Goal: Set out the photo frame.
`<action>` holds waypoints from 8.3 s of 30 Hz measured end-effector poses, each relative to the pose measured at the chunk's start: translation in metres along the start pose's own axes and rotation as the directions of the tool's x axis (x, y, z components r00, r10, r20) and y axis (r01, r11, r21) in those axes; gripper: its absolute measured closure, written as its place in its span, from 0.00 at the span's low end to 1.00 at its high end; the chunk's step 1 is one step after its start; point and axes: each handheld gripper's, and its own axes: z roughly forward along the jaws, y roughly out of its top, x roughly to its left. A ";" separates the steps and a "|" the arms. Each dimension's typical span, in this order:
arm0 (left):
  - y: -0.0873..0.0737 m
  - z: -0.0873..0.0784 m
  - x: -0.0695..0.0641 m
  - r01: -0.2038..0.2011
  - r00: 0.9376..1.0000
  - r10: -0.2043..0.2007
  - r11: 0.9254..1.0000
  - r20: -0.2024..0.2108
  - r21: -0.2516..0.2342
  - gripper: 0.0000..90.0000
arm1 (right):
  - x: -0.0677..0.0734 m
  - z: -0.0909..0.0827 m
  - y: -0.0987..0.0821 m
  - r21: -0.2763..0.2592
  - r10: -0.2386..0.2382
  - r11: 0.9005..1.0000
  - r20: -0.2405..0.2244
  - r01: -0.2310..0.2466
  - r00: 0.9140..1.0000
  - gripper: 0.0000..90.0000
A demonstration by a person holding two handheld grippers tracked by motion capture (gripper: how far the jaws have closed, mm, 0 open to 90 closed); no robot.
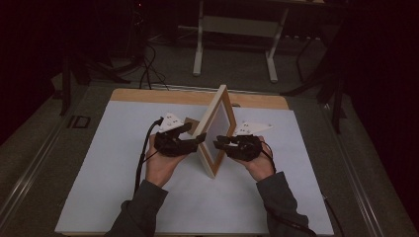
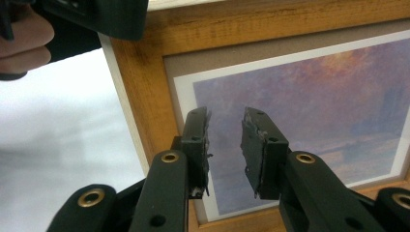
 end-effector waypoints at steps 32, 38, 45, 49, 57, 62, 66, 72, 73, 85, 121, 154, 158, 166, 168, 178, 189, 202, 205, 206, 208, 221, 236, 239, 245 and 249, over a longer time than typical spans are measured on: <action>-0.020 0.015 -0.018 0.080 0.993 -0.081 0.997 -0.092 -0.014 0.68 | -0.006 -0.004 -0.005 0.002 0.016 1.000 0.008 -0.016 1.000 0.78; -0.018 0.012 -0.008 0.097 0.992 -0.095 0.995 -0.083 0.013 0.74 | -0.008 -0.007 -0.005 -0.003 0.020 1.000 0.014 -0.020 1.000 0.78; -0.017 0.008 0.004 0.116 0.993 -0.115 0.993 -0.036 0.028 0.76 | -0.009 -0.008 -0.006 -0.004 0.023 1.000 0.017 -0.023 1.000 0.78; -0.017 0.007 0.008 0.118 0.993 -0.117 0.992 -0.020 0.037 0.76 | -0.009 -0.008 -0.007 -0.002 0.023 1.000 0.019 -0.023 1.000 0.78; -0.014 0.002 0.024 0.101 0.993 -0.105 0.992 0.050 0.079 0.77 | -0.011 -0.009 -0.007 -0.002 0.027 1.000 0.021 -0.027 0.999 0.78; -0.014 -0.001 0.030 0.081 0.993 -0.088 0.993 0.076 0.088 0.77 | -0.011 -0.010 -0.006 -0.005 0.025 1.000 0.024 -0.025 0.999 0.78; -0.014 -0.004 0.040 0.071 0.990 -0.082 0.993 0.115 0.097 0.77 | -0.012 -0.011 -0.005 -0.005 0.024 1.000 0.026 -0.024 0.999 0.78; -0.014 -0.010 0.051 0.034 0.985 -0.051 0.994 0.163 0.106 0.77 | -0.013 -0.012 -0.007 -0.004 0.030 1.000 0.028 -0.030 0.999 0.78; -0.014 -0.010 0.053 0.026 0.985 -0.045 0.994 0.169 0.108 0.77 | -0.013 -0.012 -0.007 -0.004 0.030 1.000 0.030 -0.030 0.999 0.78; -0.012 -0.016 0.075 -0.007 0.963 -0.031 0.990 0.267 0.141 0.77 | -0.016 -0.012 -0.007 -0.003 0.030 1.000 0.041 -0.030 0.999 0.78; -0.022 -0.025 0.089 0.015 0.976 -0.055 0.982 0.212 0.187 0.62 | -0.033 -0.008 0.000 0.061 -0.009 0.998 0.152 0.000 0.988 0.73; -0.032 -0.029 0.091 0.029 0.982 -0.065 0.979 0.175 0.201 0.77 | -0.084 -0.010 0.014 -0.036 0.139 0.990 0.239 -0.134 0.961 0.71; -0.030 -0.030 0.092 0.022 0.986 -0.055 0.978 0.158 0.205 0.77 | -0.088 -0.005 0.017 -0.026 0.144 0.990 0.202 -0.141 0.969 0.61; -0.030 -0.030 0.092 0.019 0.987 -0.051 0.978 0.151 0.207 0.77 | -0.096 0.009 0.025 -0.004 0.131 0.991 0.126 -0.132 0.983 0.44; -0.030 -0.030 0.092 0.018 0.987 -0.050 0.978 0.152 0.209 0.77 | -0.097 0.013 0.026 -0.001 0.132 0.991 0.122 -0.133 0.984 0.41; -0.029 -0.029 0.093 0.018 0.987 -0.051 0.978 0.152 0.210 0.77 | -0.101 0.026 0.035 0.008 0.124 0.992 0.018 -0.124 0.992 0.27; -0.028 -0.027 0.094 0.014 0.988 -0.045 0.978 0.145 0.209 0.77 | -0.105 0.033 0.036 0.017 0.145 0.989 -0.041 -0.145 0.989 0.24; -0.026 -0.023 0.099 0.073 0.988 -0.097 0.979 0.119 0.189 0.76 | -0.105 0.031 0.029 0.042 0.154 0.987 -0.023 -0.153 0.988 0.33; -0.026 -0.021 0.099 0.082 0.989 -0.103 0.980 0.110 0.183 0.76 | -0.106 0.026 0.025 0.028 0.164 0.986 -0.030 -0.163 0.986 0.38; -0.026 -0.021 0.099 0.088 0.989 -0.108 0.980 0.105 0.180 0.76 | -0.106 0.024 0.024 0.024 0.165 0.986 -0.032 -0.164 0.986 0.39; -0.025 -0.019 0.099 0.105 0.988 -0.123 0.979 0.093 0.177 0.76 | -0.105 0.022 0.023 0.022 0.166 0.986 -0.030 -0.165 0.986 0.41; -0.020 -0.012 0.100 0.125 0.987 -0.139 0.980 0.080 0.155 0.72 | -0.102 0.006 0.019 -0.004 0.157 0.988 -0.009 -0.158 0.987 0.48; -0.007 0.009 0.111 0.104 0.991 -0.113 0.988 0.075 0.117 0.68 | -0.104 -0.003 0.018 -0.069 0.166 0.985 0.068 -0.161 0.984 0.50; -0.003 0.012 0.113 0.099 0.992 -0.107 0.989 0.071 0.106 0.67 | -0.106 -0.003 0.018 -0.082 0.175 0.982 0.082 -0.169 0.981 0.50; -0.002 0.019 0.119 0.101 0.992 -0.107 0.991 0.069 0.088 0.66 | -0.107 -0.002 0.016 -0.101 0.193 0.978 0.102 -0.182 0.976 0.50; -0.001 0.023 0.121 0.099 0.993 -0.104 0.993 0.062 0.069 0.65 | -0.107 0.000 0.015 -0.109 0.207 0.975 0.114 -0.195 0.972 0.50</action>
